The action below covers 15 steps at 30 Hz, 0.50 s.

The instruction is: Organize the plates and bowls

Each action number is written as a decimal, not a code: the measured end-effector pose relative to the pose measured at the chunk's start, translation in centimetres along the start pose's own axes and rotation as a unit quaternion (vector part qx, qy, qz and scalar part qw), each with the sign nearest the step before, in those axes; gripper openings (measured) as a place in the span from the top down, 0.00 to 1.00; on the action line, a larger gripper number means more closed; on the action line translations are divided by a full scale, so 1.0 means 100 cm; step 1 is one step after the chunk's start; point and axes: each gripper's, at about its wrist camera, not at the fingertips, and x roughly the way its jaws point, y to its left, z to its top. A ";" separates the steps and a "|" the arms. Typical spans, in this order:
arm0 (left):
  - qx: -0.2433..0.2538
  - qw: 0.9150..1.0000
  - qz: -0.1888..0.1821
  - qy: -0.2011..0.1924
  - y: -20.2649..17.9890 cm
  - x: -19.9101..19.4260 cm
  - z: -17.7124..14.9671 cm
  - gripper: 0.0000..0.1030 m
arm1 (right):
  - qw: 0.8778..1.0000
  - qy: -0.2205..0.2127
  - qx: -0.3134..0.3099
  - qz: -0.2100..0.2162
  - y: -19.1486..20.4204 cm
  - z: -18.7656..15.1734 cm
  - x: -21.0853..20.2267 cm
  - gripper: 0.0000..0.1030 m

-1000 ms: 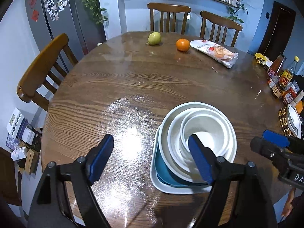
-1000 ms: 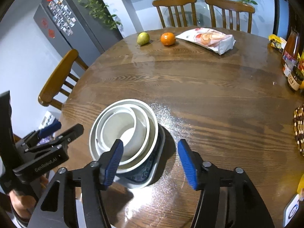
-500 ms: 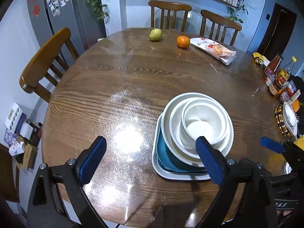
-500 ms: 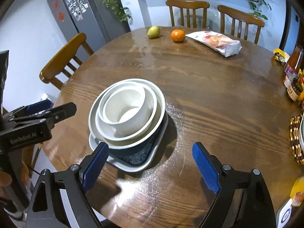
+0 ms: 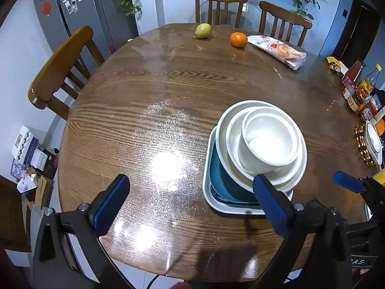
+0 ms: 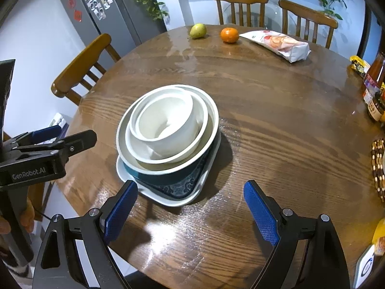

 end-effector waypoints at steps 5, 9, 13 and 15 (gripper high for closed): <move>0.002 1.000 0.002 0.003 0.002 0.000 -0.002 0.01 | 1.000 0.004 -0.001 0.001 0.003 0.002 0.001 0.12; 0.003 1.000 0.001 0.004 0.004 -0.001 -0.003 0.01 | 1.000 0.009 -0.002 0.007 0.005 0.002 0.003 0.09; 0.010 1.000 0.003 0.001 0.004 -0.003 -0.006 0.01 | 1.000 0.007 -0.004 0.006 0.008 0.001 0.002 0.05; 0.013 1.000 0.005 0.001 0.003 -0.003 -0.007 0.01 | 1.000 0.008 -0.003 0.007 0.008 0.001 0.002 0.04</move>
